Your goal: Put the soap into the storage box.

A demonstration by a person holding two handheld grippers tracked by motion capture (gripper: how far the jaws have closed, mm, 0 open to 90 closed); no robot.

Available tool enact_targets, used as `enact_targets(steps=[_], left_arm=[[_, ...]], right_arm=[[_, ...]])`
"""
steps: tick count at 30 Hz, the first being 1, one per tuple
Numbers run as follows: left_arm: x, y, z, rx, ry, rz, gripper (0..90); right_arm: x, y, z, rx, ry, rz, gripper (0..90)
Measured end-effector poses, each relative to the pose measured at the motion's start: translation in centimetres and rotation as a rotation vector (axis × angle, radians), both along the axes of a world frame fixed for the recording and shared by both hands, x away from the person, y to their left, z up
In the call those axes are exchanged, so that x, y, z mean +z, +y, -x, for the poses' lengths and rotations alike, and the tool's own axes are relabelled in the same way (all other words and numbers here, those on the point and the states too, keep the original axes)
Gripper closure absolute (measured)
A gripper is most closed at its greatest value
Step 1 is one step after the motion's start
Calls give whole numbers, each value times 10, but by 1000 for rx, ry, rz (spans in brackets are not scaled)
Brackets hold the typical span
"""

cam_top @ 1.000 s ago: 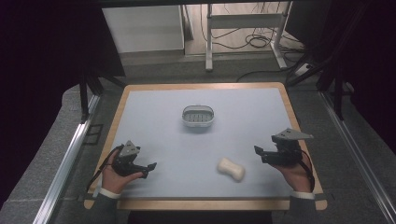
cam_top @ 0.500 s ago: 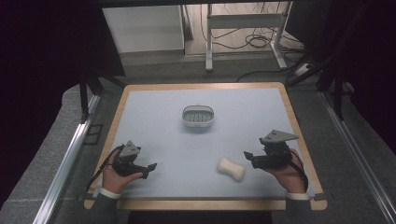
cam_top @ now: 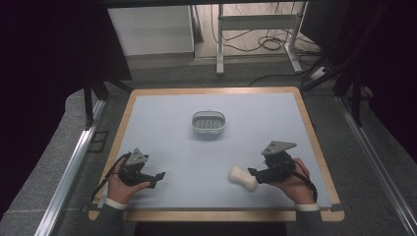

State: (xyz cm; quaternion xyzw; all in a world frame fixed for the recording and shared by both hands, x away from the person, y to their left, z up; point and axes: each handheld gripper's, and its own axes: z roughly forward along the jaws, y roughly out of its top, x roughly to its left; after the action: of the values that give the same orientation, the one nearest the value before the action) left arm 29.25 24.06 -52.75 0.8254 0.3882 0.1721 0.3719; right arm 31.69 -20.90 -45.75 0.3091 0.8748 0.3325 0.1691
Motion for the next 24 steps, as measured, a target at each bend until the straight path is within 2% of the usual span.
enact_targets(steps=[7, 12, 13, 18, 23, 24], left_arm=[[0, 0, 1, 3, 4, 4, 61], [3, 2, 3, 9, -4, 13, 60], [3, 2, 3, 8, -4, 13, 60], [4, -2, 4, -4, -5, 4, 60], [3, -4, 4, -9, -2, 1, 60], [4, -4, 4, -9, -2, 1, 60]], right_arm=[[-2, 8, 1, 20, 27, 16, 204], [-7, 18, -1, 39, 65, 38, 205], [-9, 22, -2, 36, 85, 55, 213], [-11, 29, -4, 37, 116, 91, 227], [-17, 45, -6, 67, 179, 195, 236], [-17, 45, -6, 67, 179, 195, 236]])
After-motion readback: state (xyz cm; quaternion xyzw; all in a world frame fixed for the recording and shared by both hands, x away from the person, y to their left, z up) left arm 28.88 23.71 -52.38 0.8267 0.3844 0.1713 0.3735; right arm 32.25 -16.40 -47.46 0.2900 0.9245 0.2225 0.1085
